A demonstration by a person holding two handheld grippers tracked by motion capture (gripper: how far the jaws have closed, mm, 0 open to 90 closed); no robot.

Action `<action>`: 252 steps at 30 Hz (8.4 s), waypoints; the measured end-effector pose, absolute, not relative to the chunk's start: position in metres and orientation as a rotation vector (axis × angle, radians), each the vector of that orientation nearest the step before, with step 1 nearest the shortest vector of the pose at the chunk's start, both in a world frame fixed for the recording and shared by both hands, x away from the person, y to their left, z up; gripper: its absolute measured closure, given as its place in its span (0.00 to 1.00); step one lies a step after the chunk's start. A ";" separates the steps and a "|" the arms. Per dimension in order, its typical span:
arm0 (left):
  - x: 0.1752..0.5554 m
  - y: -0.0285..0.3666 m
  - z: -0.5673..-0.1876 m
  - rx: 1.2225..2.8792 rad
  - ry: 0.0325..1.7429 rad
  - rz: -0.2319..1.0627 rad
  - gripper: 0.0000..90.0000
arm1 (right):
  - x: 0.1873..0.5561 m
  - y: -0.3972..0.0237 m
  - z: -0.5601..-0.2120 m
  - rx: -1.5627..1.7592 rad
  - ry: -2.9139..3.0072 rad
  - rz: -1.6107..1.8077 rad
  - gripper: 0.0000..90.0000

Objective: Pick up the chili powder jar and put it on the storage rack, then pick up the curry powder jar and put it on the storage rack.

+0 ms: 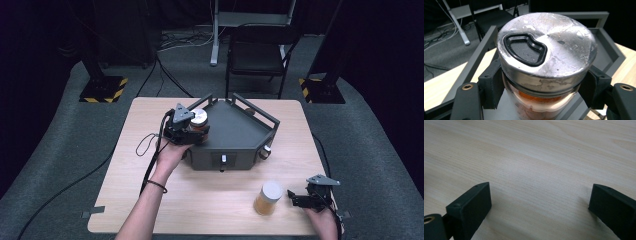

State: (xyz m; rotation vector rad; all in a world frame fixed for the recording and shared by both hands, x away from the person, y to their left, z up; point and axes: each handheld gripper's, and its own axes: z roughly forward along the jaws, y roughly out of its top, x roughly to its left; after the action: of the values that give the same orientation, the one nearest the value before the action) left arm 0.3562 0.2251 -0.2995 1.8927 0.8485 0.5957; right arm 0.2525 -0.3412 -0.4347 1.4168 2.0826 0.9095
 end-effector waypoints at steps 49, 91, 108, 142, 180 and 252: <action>0.349 0.239 -0.307 1.890 0.919 0.572 0.11 | 0.253 -0.341 -0.435 1.419 2.082 0.909 0.03; 0.272 0.317 -0.409 1.867 0.996 0.609 0.00 | 0.253 -0.340 -0.435 1.420 2.081 0.909 0.03; 0.264 0.328 -0.444 1.903 1.065 0.607 0.00 | 0.253 -0.341 -0.435 1.420 2.081 0.909 0.03; 0.283 0.321 -0.440 2.060 1.215 0.517 0.00 | 0.251 -0.340 -0.435 1.424 2.077 0.908 0.03; 0.282 0.320 -0.440 2.056 1.223 0.517 0.00 | 0.252 -0.340 -0.435 1.415 2.085 0.910 0.03; 0.283 0.320 -0.440 2.058 1.218 0.515 0.00 | 0.224 -0.349 -0.391 1.300 2.134 1.020 0.07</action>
State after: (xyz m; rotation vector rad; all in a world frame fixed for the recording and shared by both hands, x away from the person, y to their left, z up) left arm 0.2830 0.3202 -0.4396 2.0579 1.2181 0.5154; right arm 0.2244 -0.3489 -0.3914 1.3005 2.1345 1.0202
